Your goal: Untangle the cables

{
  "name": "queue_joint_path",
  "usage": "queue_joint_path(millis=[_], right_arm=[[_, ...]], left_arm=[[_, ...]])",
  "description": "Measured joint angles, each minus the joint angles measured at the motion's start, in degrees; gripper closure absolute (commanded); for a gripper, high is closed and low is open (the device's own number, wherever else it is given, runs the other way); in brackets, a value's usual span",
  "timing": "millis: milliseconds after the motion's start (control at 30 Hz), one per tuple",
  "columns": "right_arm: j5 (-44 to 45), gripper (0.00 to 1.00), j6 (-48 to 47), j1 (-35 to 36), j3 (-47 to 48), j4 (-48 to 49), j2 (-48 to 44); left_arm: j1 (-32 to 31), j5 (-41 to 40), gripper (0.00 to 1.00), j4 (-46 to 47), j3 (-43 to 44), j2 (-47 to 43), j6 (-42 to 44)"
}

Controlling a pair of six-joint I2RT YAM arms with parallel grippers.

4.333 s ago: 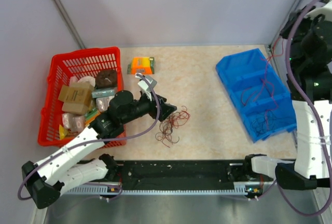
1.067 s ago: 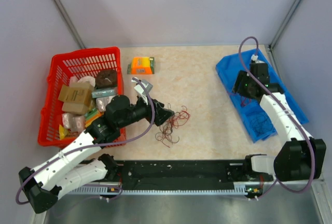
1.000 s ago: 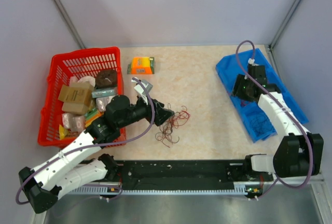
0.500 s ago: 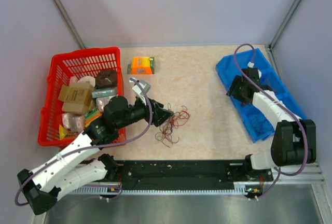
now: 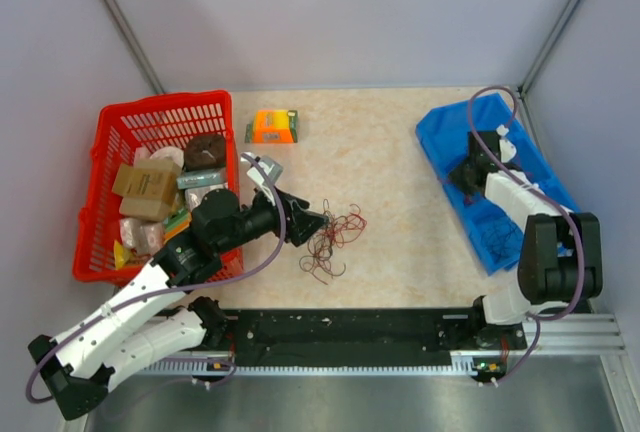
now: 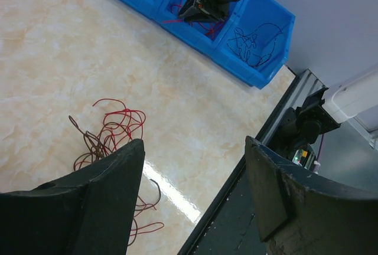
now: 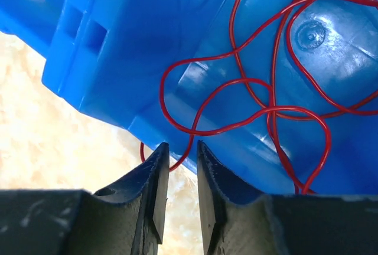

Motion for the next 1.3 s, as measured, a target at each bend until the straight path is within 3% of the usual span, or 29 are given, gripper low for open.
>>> queue_joint_path(millis=[200, 500, 567, 700, 833, 967, 1033, 1100, 1300], right_arm=[[0.4, 1.0, 0.9, -0.8, 0.5, 2.1, 1.2], [5.9, 1.0, -3.3, -7.0, 3.6, 2.8, 5.8], [6.7, 0.96, -5.4, -8.0, 4.2, 2.6, 6.2], [3.9, 0.65, -10.1, -8.0, 4.6, 2.6, 4.9], [0.1, 0.54, -15.7, -5.5, 4.5, 1.8, 0.0], [-1.8, 0.52, -20.7, -0.2, 4.5, 1.2, -4.6], [-2.3, 0.59, -23.3, 1.9, 4.5, 1.1, -4.6], [-2.4, 0.63, -26.3, 3.3, 4.9, -0.3, -2.8], [0.7, 0.61, -33.2, 4.2, 7.4, -6.8, 5.6]], left_arm=[[0.0, -0.5, 0.27, -1.0, 0.0, 0.0, 0.4], [0.0, -0.5, 0.27, -1.2, 0.0, 0.5, 0.8], [0.0, -0.4, 0.27, -1.2, 0.0, 1.0, 0.8], [0.0, -0.4, 0.27, -1.1, -0.1, 2.9, 0.8], [0.0, 0.0, 0.27, -1.0, -0.7, 5.3, 0.4], [0.0, 1.1, 0.28, -0.4, -0.7, 7.0, -0.4], [0.0, 1.6, 0.28, -0.2, -0.7, 7.4, -0.6], [0.0, 2.1, 0.28, 0.0, -0.7, 7.5, -0.8], [0.0, 2.5, 0.28, 0.8, -1.9, 6.9, -1.8]])
